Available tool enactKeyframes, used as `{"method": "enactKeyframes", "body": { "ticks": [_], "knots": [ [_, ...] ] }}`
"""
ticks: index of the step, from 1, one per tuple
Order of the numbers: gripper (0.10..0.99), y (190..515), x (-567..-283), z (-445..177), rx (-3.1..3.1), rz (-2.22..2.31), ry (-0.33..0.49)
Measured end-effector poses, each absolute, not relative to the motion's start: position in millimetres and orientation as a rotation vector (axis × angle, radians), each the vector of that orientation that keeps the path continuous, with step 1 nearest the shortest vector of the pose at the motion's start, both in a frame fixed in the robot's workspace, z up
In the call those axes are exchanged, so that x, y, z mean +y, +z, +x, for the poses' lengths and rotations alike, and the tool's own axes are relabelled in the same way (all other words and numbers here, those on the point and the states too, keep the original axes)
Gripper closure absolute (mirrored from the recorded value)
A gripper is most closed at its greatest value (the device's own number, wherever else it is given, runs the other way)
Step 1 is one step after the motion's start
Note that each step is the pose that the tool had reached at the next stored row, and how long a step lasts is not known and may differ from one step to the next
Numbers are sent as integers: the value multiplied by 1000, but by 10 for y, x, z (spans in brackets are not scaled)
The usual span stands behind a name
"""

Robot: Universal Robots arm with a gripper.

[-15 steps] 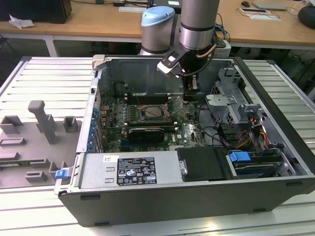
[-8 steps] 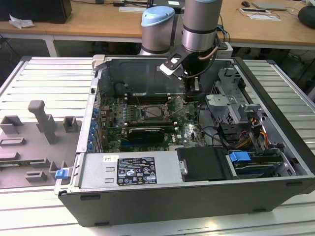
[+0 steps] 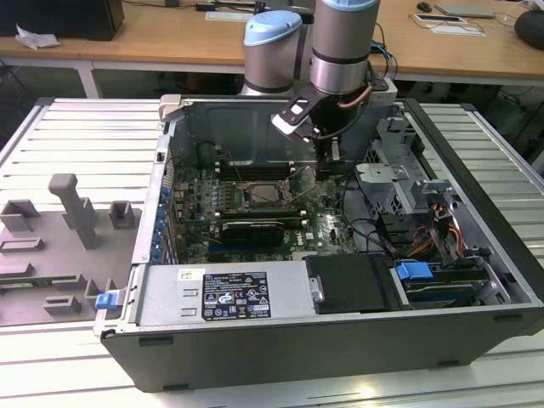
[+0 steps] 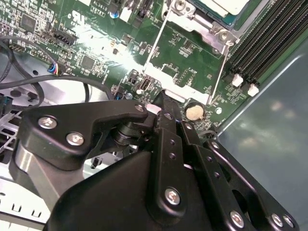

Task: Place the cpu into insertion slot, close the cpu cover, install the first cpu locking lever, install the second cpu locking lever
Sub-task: 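Close the cpu cover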

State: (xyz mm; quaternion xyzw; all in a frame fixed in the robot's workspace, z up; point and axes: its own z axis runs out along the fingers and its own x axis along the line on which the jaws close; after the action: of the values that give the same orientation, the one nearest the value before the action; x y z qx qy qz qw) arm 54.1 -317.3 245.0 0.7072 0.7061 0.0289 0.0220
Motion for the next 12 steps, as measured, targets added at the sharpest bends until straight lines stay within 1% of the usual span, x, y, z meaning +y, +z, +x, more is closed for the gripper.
{"method": "enactKeyframes", "body": {
  "ticks": [12],
  "knots": [
    [980,2449,-3173,356,2188,2191,90]
  ]
}}
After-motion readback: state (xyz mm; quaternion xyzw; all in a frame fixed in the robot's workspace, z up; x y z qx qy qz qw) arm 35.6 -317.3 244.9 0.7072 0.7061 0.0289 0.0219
